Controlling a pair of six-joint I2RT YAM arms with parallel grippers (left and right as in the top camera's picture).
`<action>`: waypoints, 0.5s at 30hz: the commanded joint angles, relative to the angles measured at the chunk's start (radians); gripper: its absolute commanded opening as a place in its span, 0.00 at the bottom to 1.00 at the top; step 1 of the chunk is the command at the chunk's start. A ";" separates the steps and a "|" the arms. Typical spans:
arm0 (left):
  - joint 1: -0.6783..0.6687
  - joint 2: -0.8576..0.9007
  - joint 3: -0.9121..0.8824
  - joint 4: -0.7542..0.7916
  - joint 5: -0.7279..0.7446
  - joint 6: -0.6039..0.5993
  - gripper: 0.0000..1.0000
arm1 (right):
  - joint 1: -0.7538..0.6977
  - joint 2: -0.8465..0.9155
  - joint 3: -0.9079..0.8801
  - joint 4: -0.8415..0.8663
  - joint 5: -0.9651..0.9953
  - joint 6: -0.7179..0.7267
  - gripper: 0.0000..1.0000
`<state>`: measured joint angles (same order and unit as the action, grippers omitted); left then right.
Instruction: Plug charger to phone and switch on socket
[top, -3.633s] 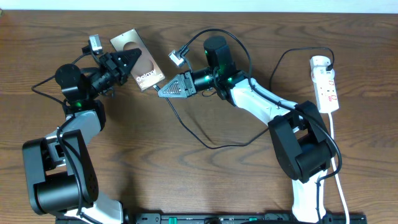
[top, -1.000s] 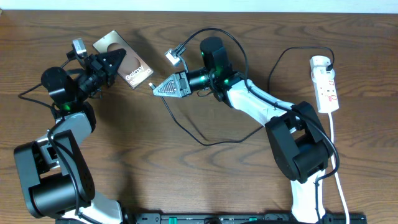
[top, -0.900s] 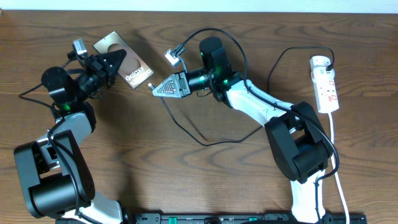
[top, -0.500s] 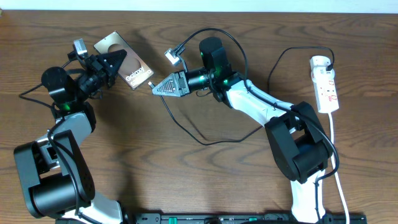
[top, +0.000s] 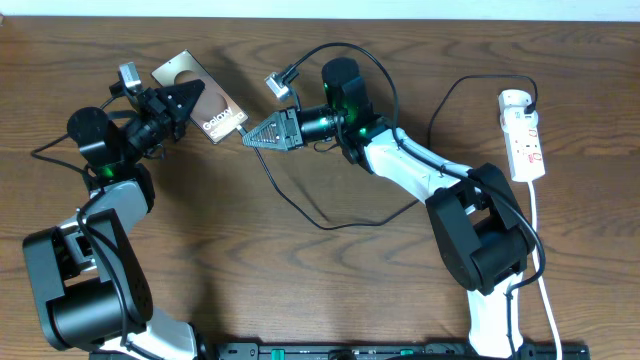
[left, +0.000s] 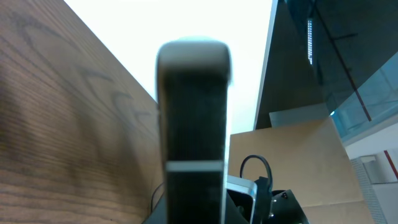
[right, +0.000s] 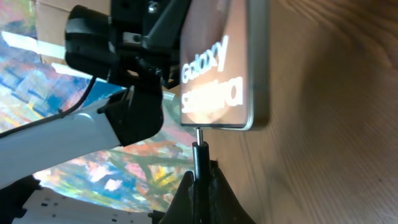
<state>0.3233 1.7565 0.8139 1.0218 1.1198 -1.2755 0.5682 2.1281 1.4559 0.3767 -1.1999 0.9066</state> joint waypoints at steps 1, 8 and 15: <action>-0.005 -0.009 0.008 0.016 0.011 0.010 0.08 | 0.011 -0.005 0.013 0.015 -0.049 0.024 0.01; -0.005 -0.009 0.008 0.016 -0.003 -0.007 0.07 | 0.023 -0.001 0.012 0.012 -0.059 0.022 0.01; -0.005 -0.009 0.008 0.016 -0.009 -0.037 0.07 | 0.029 0.000 0.012 0.012 -0.049 0.013 0.01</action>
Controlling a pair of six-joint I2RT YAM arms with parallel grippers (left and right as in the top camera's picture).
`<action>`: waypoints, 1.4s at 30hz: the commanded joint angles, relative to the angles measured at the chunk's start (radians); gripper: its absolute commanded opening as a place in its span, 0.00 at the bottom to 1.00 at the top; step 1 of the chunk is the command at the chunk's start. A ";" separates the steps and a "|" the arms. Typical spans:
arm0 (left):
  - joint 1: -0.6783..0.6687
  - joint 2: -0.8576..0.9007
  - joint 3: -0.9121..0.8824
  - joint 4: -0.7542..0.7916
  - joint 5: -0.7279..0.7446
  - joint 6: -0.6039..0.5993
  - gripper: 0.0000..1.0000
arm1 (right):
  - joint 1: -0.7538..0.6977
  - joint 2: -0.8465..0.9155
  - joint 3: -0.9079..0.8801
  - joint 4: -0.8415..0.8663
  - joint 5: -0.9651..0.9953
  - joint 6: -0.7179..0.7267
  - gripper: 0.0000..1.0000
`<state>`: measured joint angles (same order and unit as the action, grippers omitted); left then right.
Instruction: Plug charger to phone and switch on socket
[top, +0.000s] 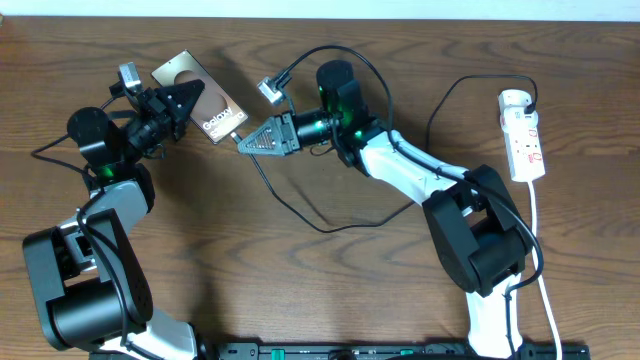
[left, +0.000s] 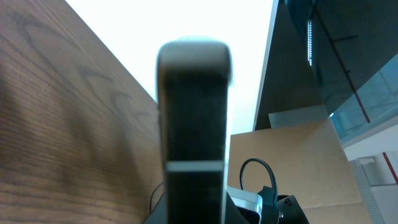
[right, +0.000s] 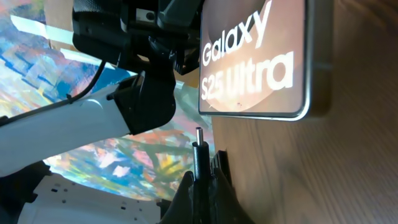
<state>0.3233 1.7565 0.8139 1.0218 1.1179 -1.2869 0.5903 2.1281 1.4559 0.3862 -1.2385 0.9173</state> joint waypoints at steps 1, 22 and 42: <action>-0.005 -0.009 0.008 0.016 -0.008 -0.034 0.07 | 0.007 0.000 0.012 0.000 -0.009 0.002 0.01; -0.005 -0.010 0.008 0.062 0.008 -0.096 0.07 | -0.009 0.000 0.012 -0.005 0.017 -0.001 0.01; -0.005 -0.010 0.008 0.084 0.038 -0.102 0.07 | -0.009 0.000 0.012 -0.003 0.035 -0.002 0.01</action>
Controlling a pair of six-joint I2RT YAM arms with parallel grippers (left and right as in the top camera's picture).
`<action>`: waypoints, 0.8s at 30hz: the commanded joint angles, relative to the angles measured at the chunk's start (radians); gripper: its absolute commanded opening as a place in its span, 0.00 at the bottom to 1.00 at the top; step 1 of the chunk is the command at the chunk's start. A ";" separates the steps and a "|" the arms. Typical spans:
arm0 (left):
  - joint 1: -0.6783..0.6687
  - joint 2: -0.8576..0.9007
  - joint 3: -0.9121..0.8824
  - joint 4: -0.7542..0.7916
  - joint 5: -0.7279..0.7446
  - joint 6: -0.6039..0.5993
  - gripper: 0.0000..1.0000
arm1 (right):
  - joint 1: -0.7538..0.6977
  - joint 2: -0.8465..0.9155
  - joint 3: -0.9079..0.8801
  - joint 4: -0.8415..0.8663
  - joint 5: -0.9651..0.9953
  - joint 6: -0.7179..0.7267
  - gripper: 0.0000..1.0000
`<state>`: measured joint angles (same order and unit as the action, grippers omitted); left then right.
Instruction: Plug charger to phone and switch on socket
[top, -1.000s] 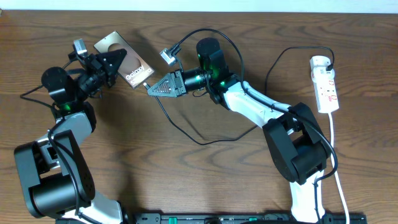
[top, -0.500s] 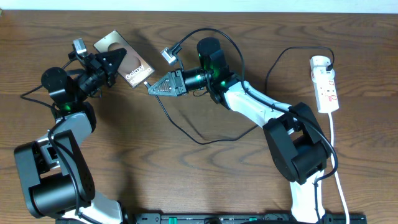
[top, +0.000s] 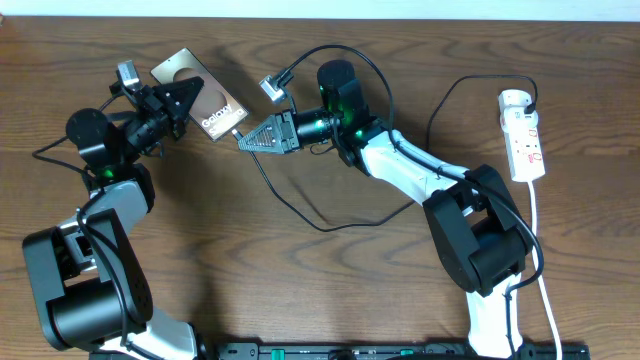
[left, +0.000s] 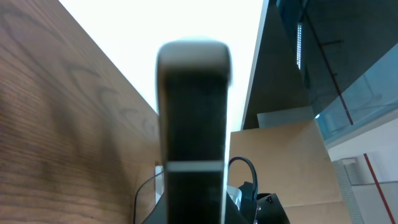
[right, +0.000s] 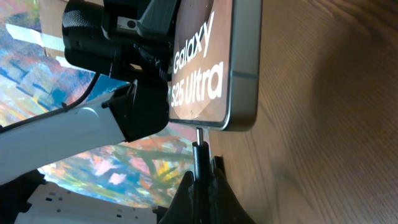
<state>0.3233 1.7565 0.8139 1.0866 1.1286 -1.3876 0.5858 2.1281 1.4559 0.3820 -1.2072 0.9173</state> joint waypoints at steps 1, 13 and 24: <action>-0.005 -0.010 0.008 0.019 0.030 -0.001 0.07 | -0.005 0.000 0.012 0.001 0.005 -0.002 0.01; -0.005 -0.010 0.008 0.019 0.039 0.022 0.07 | -0.005 0.000 0.012 0.005 0.005 -0.002 0.01; -0.006 -0.010 0.008 0.019 0.055 0.047 0.07 | -0.005 0.000 0.012 0.011 0.010 -0.002 0.01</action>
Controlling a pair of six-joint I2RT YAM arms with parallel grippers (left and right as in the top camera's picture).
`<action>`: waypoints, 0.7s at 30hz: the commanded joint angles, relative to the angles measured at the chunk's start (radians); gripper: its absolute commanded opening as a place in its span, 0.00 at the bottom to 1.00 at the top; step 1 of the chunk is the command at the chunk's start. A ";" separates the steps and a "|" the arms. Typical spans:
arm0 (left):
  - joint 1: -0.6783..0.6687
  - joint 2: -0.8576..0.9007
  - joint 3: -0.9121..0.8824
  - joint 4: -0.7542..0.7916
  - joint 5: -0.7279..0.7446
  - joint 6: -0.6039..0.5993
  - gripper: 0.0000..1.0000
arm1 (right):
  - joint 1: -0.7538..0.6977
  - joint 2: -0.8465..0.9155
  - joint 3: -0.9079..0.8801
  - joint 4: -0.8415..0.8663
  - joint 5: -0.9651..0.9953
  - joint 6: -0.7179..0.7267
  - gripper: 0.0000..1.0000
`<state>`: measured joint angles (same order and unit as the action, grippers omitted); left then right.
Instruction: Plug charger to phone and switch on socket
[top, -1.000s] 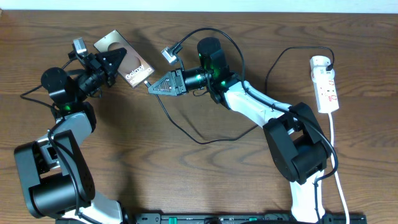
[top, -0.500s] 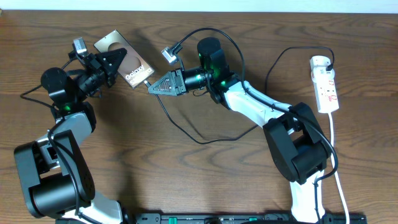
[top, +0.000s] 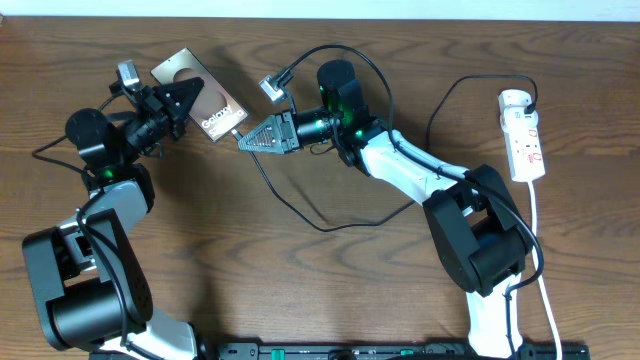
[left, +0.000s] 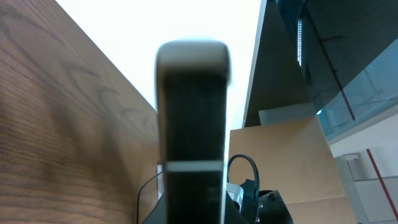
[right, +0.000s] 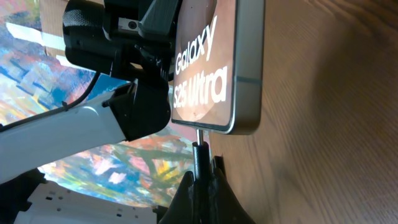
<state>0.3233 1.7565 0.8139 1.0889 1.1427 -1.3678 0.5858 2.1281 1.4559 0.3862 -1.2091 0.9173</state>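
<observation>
The phone (top: 203, 103), its screen reading "Galaxy S25 Ultra" (right: 211, 68), is held on edge above the table by my left gripper (top: 172, 103), which is shut on it; in the left wrist view it is a dark blurred slab (left: 191, 124). My right gripper (top: 248, 139) is shut on the black charger plug (right: 199, 163), whose metal tip meets the phone's bottom edge. The plug's black cable (top: 300, 205) loops over the table. The white socket strip (top: 523, 135) lies at the far right.
A second connector (top: 270, 88) on the cable lies just behind the right gripper. A black lead (top: 450, 100) runs to the socket strip, and a white cord (top: 540, 250) trails down the right side. The wooden table (top: 300, 290) spreads below both arms.
The phone has turned very slightly in the right wrist view, and the plug tip stays at its bottom edge. Both arms are where they were.
At first the plug tip touched the phone's bottom edge. Then the right gripper sat further left with the tip just short of the phone, the screen facing the wrist camera. After that the phone was edge-on with the tip against its bottom edge, as now.
</observation>
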 joint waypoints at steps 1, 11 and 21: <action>-0.006 -0.010 0.008 0.017 0.043 0.027 0.07 | -0.005 0.000 0.012 0.007 0.015 -0.002 0.01; -0.006 -0.010 0.008 0.017 0.050 0.023 0.07 | -0.005 0.000 0.012 0.007 0.025 -0.002 0.01; -0.006 -0.010 0.008 0.018 0.039 -0.018 0.07 | -0.004 0.000 0.012 0.006 0.029 -0.002 0.01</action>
<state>0.3237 1.7565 0.8139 1.0893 1.1465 -1.3685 0.5858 2.1281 1.4559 0.3866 -1.2076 0.9173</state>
